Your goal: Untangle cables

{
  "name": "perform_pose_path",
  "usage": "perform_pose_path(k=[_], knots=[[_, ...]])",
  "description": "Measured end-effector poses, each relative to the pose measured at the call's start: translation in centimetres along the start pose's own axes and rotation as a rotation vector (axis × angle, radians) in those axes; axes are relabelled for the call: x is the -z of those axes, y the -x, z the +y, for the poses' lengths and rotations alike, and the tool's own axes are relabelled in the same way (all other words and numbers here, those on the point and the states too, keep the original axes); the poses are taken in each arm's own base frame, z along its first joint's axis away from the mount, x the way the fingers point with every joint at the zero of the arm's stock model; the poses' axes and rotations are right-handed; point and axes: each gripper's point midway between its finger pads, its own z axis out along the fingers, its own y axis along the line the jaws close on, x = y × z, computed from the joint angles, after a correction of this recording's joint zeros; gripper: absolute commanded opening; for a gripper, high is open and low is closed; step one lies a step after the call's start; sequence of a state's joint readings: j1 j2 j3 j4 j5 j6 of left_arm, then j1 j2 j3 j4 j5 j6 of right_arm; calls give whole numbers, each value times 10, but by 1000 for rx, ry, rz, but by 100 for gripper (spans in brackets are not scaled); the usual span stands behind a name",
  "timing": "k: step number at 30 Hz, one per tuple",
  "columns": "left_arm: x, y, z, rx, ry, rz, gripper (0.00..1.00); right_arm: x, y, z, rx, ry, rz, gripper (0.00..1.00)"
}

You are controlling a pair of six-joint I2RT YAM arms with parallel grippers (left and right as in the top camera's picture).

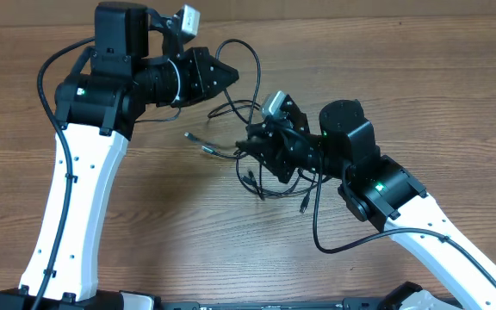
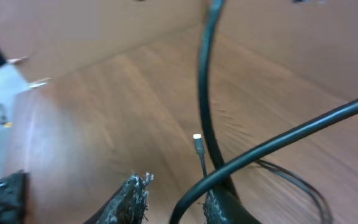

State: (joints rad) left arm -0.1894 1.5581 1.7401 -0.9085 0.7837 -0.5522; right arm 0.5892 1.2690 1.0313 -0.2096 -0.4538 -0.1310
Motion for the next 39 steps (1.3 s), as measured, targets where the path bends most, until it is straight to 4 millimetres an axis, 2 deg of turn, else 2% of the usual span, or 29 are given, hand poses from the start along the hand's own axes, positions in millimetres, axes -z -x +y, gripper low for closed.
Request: perform_pose_path(k=[8,12,14,18,21,25,27,33,36,39], knots=[[0,-6,-9,0,-54,33,4,3,-2,-29,0,-171,10,47],[0,-7,-12,0,-67,42,4,4,1,-35,7,-202,0,54],[1,-9,-14,0,-80,49,4,4,3,-36,12,-210,-8,53],[1,-11,-19,-1,-108,66,4,0,4,-39,17,-219,-16,42],[2,-13,-21,-1,-119,73,4,-8,-5,-43,5,-218,11,43],[2,-13,-22,-2,-126,78,4,-21,-24,-53,-14,-240,63,50],[2,-14,-22,-5,-127,79,4,-23,-27,-62,-15,-284,73,58],[2,-14,-22,-24,-127,80,4,-10,-23,-97,-1,-498,62,74],[2,-15,-22,-28,-129,81,4,-6,-25,-106,-1,-557,68,78],[2,-15,-22,-30,-130,81,4,-9,-33,-113,4,-588,95,88]])
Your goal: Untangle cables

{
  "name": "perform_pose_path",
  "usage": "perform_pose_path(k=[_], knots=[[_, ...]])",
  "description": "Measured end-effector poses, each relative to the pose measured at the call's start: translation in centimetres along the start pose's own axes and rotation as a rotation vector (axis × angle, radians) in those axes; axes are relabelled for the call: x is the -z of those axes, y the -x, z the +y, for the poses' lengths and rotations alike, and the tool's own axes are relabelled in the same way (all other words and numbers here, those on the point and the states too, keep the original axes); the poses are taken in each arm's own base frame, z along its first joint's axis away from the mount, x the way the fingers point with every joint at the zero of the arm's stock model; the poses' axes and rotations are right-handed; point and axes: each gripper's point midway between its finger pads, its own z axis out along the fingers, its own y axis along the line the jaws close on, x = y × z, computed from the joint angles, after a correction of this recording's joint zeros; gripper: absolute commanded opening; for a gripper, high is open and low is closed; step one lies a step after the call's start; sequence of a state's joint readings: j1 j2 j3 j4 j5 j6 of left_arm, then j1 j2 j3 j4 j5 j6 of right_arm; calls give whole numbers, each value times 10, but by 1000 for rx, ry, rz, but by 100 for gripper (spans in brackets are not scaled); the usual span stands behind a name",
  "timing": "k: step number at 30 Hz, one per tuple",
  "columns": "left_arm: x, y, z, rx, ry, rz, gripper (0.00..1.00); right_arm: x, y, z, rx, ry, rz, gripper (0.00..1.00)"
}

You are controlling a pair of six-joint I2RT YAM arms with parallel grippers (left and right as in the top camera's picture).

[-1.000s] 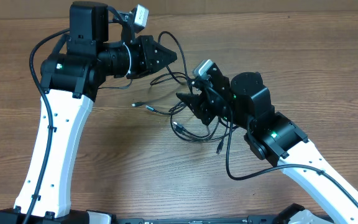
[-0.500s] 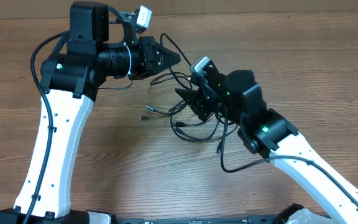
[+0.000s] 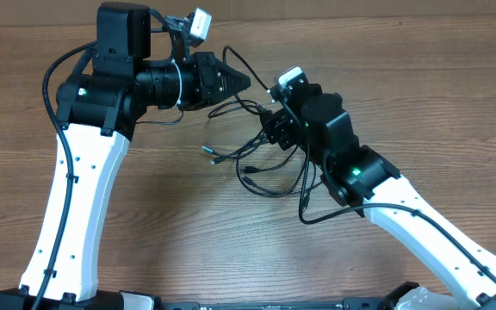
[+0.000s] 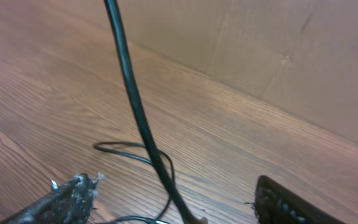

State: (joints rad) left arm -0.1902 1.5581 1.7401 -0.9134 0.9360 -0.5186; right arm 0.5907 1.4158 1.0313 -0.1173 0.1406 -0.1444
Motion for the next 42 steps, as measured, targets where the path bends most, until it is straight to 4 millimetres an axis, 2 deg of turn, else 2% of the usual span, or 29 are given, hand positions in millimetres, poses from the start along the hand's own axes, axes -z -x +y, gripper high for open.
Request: perform_pose_path(k=[3,5,7,8,12,14,17,18,21,22,25,28,30,33,35,37,39,42], knots=[[0,0,0,-1,-1,1,4,-11,-3,-2,22,-20,0,86],[0,0,-1,-2,-4,2,4,-17,-5,-5,38,-30,-3,66],[0,-1,-1,-12,-9,6,4,-23,-6,-11,40,-45,-7,41],[0,-2,-2,-20,-12,8,4,-26,-9,-17,37,-57,-2,34],[0,-2,-2,-40,-16,12,4,-32,-17,-40,9,-74,17,23],[0,-3,-3,-45,-18,14,4,-32,-16,-44,-7,-47,6,4],[0,-3,-3,-45,-18,15,6,-32,-11,-38,-16,12,-17,4],[0,-3,-3,-45,-18,15,10,-32,-11,-37,-18,26,-20,4],[0,-3,0,-38,-1,13,36,-32,-14,-31,-45,61,-5,4],[0,-3,4,-39,20,9,52,-31,-17,-30,-63,67,8,4],[1,-2,20,-18,105,-13,82,-23,-30,-26,-117,85,75,4],[4,0,38,9,205,-37,98,-3,-25,-29,-151,85,85,4],[7,1,50,19,271,-54,100,15,-4,-37,-167,71,36,4],[11,1,62,35,340,-67,100,49,44,-58,-175,31,-96,4],[12,-1,68,50,370,-63,100,72,73,-76,-174,-14,-189,4],[12,-3,72,63,385,-54,100,96,94,-98,-178,-83,-265,4],[8,-6,75,70,390,-38,100,114,101,-120,-186,-159,-301,4],[6,-12,84,99,424,-13,100,132,94,-163,-221,-326,-302,4]])
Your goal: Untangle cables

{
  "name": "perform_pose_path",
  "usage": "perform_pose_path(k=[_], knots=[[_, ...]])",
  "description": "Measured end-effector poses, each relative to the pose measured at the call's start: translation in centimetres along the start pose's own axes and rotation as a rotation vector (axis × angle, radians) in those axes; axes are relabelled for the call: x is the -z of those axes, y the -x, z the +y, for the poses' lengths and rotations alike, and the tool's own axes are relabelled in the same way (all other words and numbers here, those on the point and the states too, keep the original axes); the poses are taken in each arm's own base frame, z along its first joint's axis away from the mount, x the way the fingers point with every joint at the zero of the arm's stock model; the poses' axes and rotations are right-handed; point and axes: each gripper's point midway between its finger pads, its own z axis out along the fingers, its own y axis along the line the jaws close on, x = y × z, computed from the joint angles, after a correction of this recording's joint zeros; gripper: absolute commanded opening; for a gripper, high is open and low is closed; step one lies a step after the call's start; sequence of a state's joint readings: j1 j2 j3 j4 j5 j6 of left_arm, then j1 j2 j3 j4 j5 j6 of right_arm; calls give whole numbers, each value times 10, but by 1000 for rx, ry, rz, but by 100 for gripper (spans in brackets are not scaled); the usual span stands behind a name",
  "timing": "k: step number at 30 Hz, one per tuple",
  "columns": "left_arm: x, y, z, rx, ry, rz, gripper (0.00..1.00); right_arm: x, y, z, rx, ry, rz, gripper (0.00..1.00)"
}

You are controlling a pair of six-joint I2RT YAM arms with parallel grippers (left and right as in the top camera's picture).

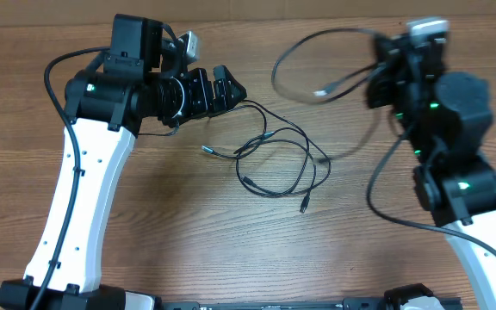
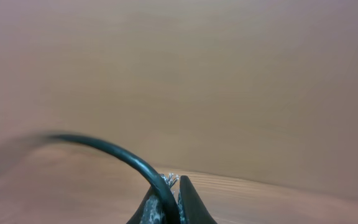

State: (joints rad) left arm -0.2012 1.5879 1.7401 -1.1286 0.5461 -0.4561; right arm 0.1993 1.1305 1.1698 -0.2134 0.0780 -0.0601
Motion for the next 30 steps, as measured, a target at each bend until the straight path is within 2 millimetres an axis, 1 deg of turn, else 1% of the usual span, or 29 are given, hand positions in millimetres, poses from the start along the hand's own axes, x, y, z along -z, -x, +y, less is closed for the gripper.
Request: perform_pose_path(k=[1,5,6,10,11,12,14,15,16,17,18,19,20,21,23,26,28,30], knots=[[-1,0,2,3,6,2,100,1,0,-13,-2,-50,1,4],[-10,2,9,16,27,17,100,14,-1,-89,-16,-348,6,4],[-12,2,10,19,30,20,100,18,-2,-103,-18,-401,12,4],[-17,3,14,26,39,30,100,49,-13,-184,-37,-691,48,4],[-18,3,15,27,42,31,100,63,-17,-212,-47,-783,57,4],[-19,3,16,29,43,33,100,71,-19,-227,-52,-835,60,4],[-21,3,17,32,47,38,100,93,-27,-271,-69,-975,68,4],[-22,4,18,34,49,39,100,107,-34,-298,-81,-1062,76,4],[-23,3,19,35,51,41,100,115,-37,-313,-87,-1105,78,4],[-24,4,20,36,52,43,100,127,-46,-336,-97,-1173,89,4],[-24,4,20,37,52,44,99,136,-55,-355,-105,-1223,105,4],[-24,4,20,37,52,44,99,146,-66,-373,-108,-1269,133,4],[-24,4,20,37,52,44,100,155,-82,-390,-109,-1307,179,4],[-24,4,20,37,52,44,100,164,-99,-406,-104,-1331,240,4],[-24,4,20,37,52,44,100,174,-132,-428,-82,-1341,365,4],[-24,4,20,37,52,44,99,176,-167,-448,-36,-1308,497,4],[-24,4,20,37,52,44,100,174,-179,-460,5,-1282,533,4],[-24,4,20,37,52,44,100,173,-184,-468,35,-1268,541,4]])
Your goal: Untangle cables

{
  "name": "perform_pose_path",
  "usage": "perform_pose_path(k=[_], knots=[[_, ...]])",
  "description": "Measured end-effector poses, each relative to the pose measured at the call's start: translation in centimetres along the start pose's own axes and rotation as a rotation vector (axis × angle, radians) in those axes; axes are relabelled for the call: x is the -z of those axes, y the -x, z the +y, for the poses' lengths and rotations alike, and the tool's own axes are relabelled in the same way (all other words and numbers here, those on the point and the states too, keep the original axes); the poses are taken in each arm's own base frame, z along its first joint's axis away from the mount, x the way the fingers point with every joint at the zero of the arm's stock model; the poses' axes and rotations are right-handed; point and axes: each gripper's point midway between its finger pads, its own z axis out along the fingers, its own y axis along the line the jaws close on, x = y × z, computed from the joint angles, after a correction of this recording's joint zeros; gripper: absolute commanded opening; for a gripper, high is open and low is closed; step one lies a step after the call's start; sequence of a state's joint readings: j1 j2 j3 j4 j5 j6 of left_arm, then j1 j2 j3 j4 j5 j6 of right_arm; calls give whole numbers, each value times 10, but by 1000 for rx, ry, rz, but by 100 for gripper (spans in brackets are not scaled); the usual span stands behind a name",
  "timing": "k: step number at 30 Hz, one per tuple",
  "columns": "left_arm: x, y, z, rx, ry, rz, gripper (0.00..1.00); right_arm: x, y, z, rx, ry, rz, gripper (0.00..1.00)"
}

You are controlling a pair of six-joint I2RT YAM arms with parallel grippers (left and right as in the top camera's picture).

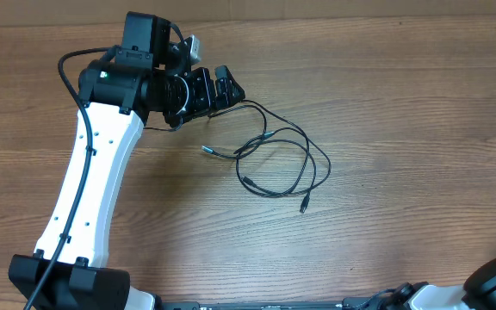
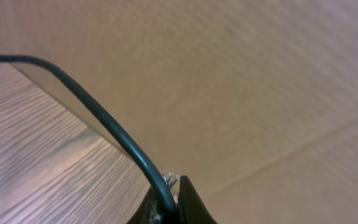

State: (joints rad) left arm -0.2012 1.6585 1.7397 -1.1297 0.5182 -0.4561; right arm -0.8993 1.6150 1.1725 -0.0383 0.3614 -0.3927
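Thin black cables lie in loose loops mid-table, with small plugs at the ends. One strand runs up to my left gripper, which hovers at the back left of the loops with its fingers apart and nothing clearly between them. My right gripper is shut on a thicker dark cable, which arcs away to the left in the right wrist view. The overhead view shows neither that gripper nor the thick cable.
The wooden table fills the overhead view. A brown cardboard wall stands behind the table in the right wrist view. Part of the right arm's base shows at the bottom right corner.
The right arm, held up at the table's back right with the thick cable, has gone out of the overhead view along with that cable. The left gripper and the thin loops have barely moved.
First my right gripper was in the tangle at mid-table, with the left gripper closed to a point beside it. Then it stood wide open around the thick cable. Later it was shut on that cable at the back right, and only thin loops lie on the table now.
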Motion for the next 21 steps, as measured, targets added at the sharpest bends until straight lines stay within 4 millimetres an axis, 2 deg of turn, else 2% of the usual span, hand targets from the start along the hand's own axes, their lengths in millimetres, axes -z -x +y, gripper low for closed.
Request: perform_pose_path(k=[6,8,11,12,14,15,16,21], knots=[[0,0,0,0,0,0,99,-30,-5,-9,26,-21,-45,4],[0,0,0,0,0,0,100,-42,-18,-12,31,-19,-22,4],[0,0,0,0,0,0,100,-62,-49,-16,20,-7,42,4],[0,0,0,0,0,0,100,-69,-62,-17,0,-5,71,11],[0,0,0,0,0,0,100,-80,-87,-21,-66,-4,130,45],[0,0,0,0,0,0,100,-82,-95,-22,-81,-3,149,81],[0,0,0,0,0,0,99,-86,-104,-25,-118,-10,171,100],[0,0,0,0,0,0,100,-88,-111,-26,-233,-17,188,100]])
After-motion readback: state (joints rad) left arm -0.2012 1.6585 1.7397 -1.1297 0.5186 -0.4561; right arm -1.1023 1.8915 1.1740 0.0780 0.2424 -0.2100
